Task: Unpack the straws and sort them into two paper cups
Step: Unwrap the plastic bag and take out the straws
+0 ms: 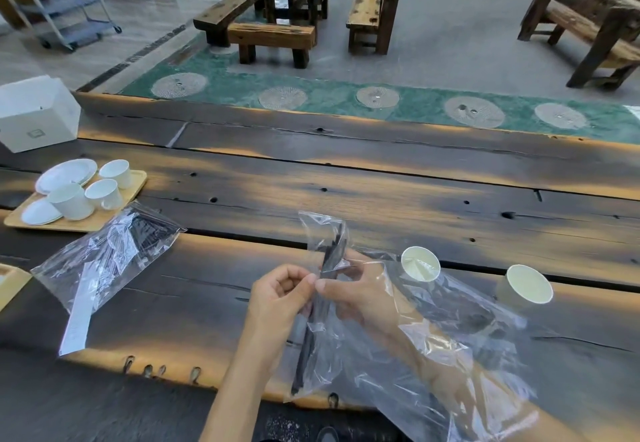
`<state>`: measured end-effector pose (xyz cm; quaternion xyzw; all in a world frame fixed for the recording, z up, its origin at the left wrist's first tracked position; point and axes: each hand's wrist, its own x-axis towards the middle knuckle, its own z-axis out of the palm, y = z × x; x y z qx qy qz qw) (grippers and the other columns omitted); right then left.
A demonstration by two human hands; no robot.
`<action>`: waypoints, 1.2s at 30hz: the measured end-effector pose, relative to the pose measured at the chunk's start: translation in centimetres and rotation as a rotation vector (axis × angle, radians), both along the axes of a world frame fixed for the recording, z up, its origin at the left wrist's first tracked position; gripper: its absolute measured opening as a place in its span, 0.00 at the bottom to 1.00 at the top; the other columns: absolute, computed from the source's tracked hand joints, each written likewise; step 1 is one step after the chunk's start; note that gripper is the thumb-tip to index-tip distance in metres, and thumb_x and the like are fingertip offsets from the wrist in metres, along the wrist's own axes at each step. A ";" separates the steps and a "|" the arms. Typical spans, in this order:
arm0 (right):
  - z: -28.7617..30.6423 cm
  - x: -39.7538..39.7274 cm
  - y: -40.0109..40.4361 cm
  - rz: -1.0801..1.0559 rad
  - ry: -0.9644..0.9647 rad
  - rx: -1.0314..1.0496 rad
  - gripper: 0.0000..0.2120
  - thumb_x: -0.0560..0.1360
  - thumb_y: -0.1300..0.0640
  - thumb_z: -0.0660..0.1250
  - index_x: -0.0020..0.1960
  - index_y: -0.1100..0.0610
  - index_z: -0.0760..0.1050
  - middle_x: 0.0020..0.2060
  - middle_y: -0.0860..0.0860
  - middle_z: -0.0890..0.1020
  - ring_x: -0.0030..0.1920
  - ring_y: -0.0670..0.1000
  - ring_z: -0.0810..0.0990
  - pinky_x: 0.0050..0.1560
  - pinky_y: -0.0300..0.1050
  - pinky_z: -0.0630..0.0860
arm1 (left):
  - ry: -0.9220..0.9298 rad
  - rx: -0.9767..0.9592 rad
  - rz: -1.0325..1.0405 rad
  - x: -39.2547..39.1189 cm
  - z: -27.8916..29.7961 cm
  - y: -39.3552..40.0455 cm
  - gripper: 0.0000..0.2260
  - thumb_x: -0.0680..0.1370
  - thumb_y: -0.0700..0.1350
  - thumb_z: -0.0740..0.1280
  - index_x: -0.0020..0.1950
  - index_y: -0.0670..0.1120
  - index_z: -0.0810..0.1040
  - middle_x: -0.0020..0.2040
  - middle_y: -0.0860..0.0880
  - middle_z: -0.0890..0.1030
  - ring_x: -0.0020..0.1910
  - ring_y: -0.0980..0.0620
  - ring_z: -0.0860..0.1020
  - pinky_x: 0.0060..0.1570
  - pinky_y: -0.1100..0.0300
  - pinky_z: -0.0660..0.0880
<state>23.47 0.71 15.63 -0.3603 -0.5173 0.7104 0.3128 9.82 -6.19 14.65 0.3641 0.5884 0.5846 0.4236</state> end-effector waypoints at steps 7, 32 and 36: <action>-0.4 0.1 0.2 0.061 0.039 -0.171 0.16 0.64 0.55 0.75 0.48 0.64 0.81 0.37 0.59 0.79 0.30 0.49 0.72 0.32 0.43 0.65 | -0.178 0.041 -0.011 -0.2 -0.2 0.0 0.08 0.78 0.38 0.68 0.48 0.33 0.77 0.35 0.41 0.77 0.35 0.47 0.75 0.37 0.58 0.76; -4.4 3.8 3.2 0.084 -0.156 -0.232 0.16 0.81 0.53 0.64 0.43 0.62 0.83 0.36 0.61 0.81 0.26 0.53 0.81 0.25 0.42 0.77 | -0.062 -0.082 0.240 -2.2 -1.1 2.4 0.08 0.79 0.45 0.69 0.45 0.42 0.84 0.31 0.52 0.78 0.30 0.58 0.74 0.31 0.66 0.72; -7.4 7.7 4.0 -0.199 0.046 -0.602 0.19 0.83 0.47 0.57 0.53 0.57 0.82 0.58 0.62 0.81 0.43 0.55 0.85 0.41 0.48 0.83 | -0.115 -0.155 0.407 -4.5 -3.6 2.0 0.14 0.80 0.44 0.68 0.41 0.34 0.77 0.33 0.45 0.70 0.34 0.50 0.68 0.36 0.56 0.66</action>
